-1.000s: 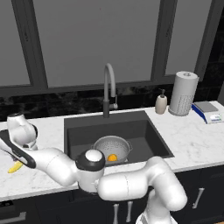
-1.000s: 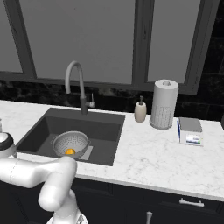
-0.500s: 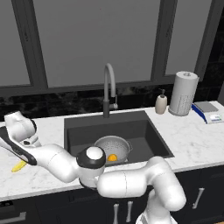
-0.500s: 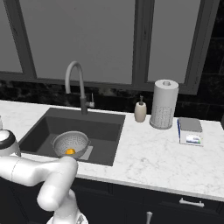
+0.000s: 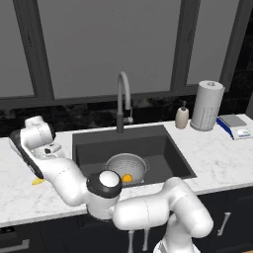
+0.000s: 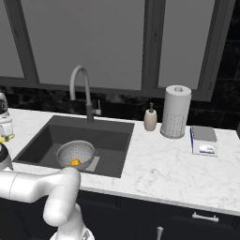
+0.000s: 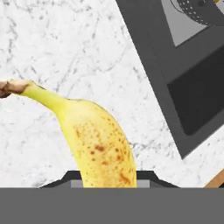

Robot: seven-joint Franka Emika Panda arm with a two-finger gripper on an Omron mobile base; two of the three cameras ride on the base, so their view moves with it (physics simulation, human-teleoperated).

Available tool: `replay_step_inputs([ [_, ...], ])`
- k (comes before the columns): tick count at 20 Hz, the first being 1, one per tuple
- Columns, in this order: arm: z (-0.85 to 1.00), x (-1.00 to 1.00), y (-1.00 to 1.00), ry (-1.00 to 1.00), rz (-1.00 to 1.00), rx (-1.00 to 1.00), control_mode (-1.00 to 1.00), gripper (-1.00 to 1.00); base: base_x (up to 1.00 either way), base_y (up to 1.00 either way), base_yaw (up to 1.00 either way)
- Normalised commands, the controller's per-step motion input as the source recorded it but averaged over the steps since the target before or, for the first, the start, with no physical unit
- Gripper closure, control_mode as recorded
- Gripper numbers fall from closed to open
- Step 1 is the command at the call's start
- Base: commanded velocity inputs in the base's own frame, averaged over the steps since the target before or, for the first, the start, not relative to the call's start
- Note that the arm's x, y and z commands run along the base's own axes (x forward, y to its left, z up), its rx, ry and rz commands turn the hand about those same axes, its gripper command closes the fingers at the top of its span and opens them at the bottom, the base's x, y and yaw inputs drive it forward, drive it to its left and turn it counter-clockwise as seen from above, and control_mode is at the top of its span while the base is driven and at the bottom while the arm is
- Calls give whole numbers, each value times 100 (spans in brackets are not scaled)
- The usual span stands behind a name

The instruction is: Put the colander in the sink, put the banana, orange in the colander, and turn on the sink faucet and pour water over the colander.

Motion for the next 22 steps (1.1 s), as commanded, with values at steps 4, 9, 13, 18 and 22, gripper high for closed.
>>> replay_step_inputs([
  [4,19,-54,-100,-7,-4,0,-100,100,0,0,0],
  [9,27,-58,-99,-16,0,0,-100,100,0,0,0],
  [13,38,-46,-97,-13,2,0,-100,100,0,0,0],
  [18,39,-43,-96,-11,5,5,-100,100,0,0,0],
  [22,37,-37,-95,-14,7,9,-100,100,0,0,0],
])
